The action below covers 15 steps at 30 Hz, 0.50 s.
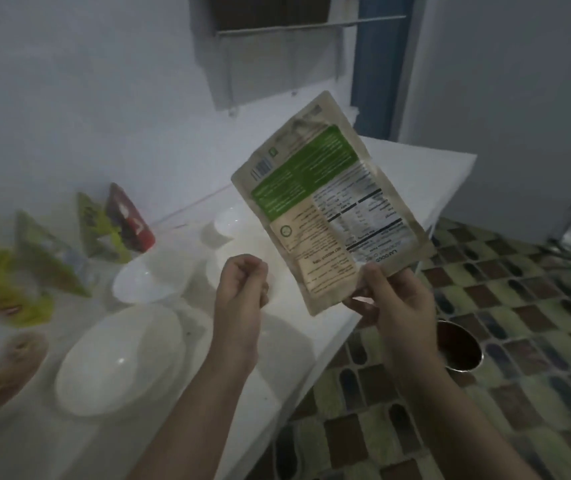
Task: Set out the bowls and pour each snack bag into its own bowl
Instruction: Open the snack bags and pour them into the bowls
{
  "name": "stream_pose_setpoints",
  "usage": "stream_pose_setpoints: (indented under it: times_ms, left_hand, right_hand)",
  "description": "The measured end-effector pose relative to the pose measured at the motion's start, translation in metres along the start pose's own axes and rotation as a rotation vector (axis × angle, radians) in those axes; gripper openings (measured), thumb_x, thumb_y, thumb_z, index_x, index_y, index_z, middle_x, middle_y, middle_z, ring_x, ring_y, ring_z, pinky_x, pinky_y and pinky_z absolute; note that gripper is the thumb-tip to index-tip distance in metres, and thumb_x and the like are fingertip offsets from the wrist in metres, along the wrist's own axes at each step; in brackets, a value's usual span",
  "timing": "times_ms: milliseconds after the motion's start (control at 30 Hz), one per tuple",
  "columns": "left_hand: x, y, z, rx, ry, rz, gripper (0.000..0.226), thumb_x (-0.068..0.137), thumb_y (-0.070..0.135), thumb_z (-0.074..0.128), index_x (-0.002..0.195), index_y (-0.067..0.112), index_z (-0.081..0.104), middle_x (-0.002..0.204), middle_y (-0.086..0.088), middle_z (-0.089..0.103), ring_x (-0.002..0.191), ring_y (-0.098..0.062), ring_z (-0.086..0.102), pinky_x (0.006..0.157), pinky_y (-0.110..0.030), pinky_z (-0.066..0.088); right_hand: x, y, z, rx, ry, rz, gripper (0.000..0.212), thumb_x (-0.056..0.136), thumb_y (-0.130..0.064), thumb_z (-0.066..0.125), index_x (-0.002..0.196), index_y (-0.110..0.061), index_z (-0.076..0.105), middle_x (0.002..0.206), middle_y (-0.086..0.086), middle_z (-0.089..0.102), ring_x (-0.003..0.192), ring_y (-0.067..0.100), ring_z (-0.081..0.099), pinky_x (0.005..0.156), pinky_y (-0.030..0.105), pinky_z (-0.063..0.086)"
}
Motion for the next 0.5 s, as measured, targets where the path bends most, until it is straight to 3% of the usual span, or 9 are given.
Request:
stream_pose_setpoints:
  times_ms: [200,333,500]
  left_hand:
    - [0.024,-0.032,0.160,-0.002,-0.141,-0.018,0.015,0.097,0.011,0.054,0.085,0.020,0.054,0.071,0.008,0.049,0.067,-0.014,0.040,0.067,-0.030,0.038]
    - [0.033,-0.060,0.277,0.040,-0.256,-0.045,0.014,0.098,0.014,0.052,0.085,0.021,0.053,0.073,0.004,0.048,0.069,-0.015,0.040,0.066,-0.029,0.040]
    - [0.036,-0.107,0.387,0.093,-0.392,-0.115,0.011,0.098,0.016,0.052,0.088,0.020,0.055,0.065,0.008,0.051,0.063,-0.010,0.045,0.061,-0.024,0.042]
  right_hand:
    - [0.082,-0.017,-0.116,0.030,0.109,-0.006,0.018,0.101,-0.010,0.054,0.102,0.003,0.066,0.088,0.011,0.077,0.072,0.022,0.072,0.059,0.025,0.057]
    - [0.138,-0.031,-0.205,0.029,0.182,0.005,0.019,0.101,-0.010,0.054,0.100,0.006,0.064,0.096,0.020,0.075,0.085,0.038,0.072,0.067,0.034,0.062]
    - [0.184,-0.029,-0.306,-0.007,0.303,0.036,0.018,0.100,-0.011,0.057,0.093,0.004,0.065,0.092,0.030,0.070,0.077,0.039,0.067,0.066,0.035,0.061]
Point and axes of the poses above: each hand's wrist, its own x-axis towards the middle knuckle, its own z-axis out of the palm, y = z × x, the point moved 9 cm from there along x, towards the middle knuckle
